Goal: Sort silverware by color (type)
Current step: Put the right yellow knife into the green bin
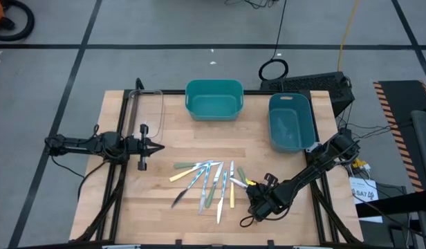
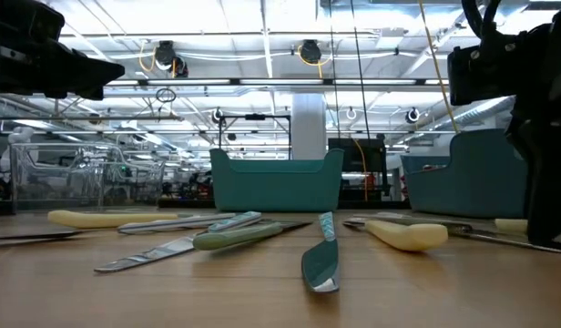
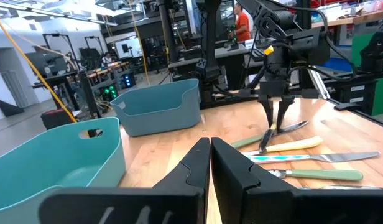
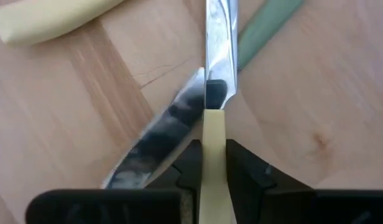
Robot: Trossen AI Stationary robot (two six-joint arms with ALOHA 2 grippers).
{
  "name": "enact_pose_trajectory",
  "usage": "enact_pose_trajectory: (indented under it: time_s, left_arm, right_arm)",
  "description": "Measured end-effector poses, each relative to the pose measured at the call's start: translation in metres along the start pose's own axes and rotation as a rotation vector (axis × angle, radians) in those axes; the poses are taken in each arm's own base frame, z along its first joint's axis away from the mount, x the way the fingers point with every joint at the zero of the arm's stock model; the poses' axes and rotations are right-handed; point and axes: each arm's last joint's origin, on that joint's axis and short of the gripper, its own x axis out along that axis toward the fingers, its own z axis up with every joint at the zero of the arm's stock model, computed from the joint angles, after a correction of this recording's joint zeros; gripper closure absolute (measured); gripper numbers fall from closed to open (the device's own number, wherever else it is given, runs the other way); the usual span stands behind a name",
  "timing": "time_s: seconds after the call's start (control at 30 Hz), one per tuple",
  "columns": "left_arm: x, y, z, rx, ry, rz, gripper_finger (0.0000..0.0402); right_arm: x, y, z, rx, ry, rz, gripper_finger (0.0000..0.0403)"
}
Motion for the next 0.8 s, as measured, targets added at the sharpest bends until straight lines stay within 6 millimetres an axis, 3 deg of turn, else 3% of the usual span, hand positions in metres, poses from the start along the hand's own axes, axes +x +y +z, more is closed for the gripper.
enact_pose_trajectory:
  time_s: [0.3,0.5,0.8]
  left_arm:
    - [-0.001,0.003,0.005,0.014,-0.014,0.081,0.0378]
    - [-0.003,0.01,0.019,0.01,-0.085,0.23,0.0378]
    - [-0.004,0.011,0.023,-0.059,-0.124,0.236,0.0378]
  right_arm:
    - [-0.03,-0.01,0.01,-0.041,-0.143,0.035,0.0359]
    - [-0.062,-0.022,0.021,-0.103,-0.349,0.045,0.0359]
    - [-0.109,-0.039,0.035,-0.262,-0.664,0.013,0.0359]
